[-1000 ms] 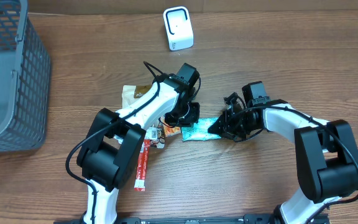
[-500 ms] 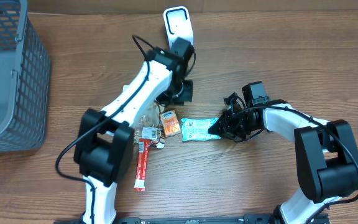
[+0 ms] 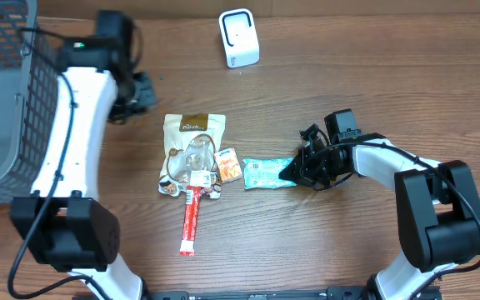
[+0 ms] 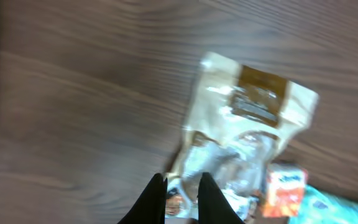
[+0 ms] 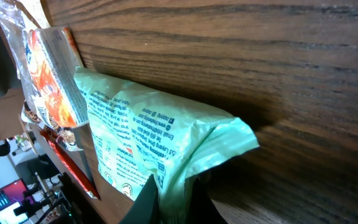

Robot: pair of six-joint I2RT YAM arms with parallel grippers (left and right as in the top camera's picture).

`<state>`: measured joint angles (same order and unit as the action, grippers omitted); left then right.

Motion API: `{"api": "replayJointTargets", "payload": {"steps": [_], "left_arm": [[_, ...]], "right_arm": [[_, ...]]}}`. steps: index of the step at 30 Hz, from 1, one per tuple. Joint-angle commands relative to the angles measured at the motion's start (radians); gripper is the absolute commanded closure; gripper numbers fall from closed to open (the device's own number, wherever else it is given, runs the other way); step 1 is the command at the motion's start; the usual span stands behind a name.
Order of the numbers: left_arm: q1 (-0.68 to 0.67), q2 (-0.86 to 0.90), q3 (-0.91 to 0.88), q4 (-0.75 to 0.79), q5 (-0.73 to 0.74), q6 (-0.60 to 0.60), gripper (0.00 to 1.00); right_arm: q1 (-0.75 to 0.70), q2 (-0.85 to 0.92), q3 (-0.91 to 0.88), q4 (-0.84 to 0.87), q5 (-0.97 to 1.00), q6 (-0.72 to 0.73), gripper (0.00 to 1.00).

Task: Scan the item barcode
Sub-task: 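Grasp the teal wipes pack edge with the right gripper and lift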

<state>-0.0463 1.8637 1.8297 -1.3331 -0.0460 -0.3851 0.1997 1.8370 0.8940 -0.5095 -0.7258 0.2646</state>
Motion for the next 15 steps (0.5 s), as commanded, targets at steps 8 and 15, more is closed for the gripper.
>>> {"api": "replayJointTargets", "payload": {"steps": [8, 15], "left_arm": [[0.093, 0.000, 0.009, -0.004, -0.051, 0.019, 0.00], [0.092, 0.000, 0.009, -0.001, -0.050, 0.019, 0.00]], "right_arm": [[0.002, -0.008, -0.005, -0.003, 0.018, -0.006, 0.96], [0.002, -0.008, -0.005, -0.003, 0.018, -0.006, 0.96]]}}
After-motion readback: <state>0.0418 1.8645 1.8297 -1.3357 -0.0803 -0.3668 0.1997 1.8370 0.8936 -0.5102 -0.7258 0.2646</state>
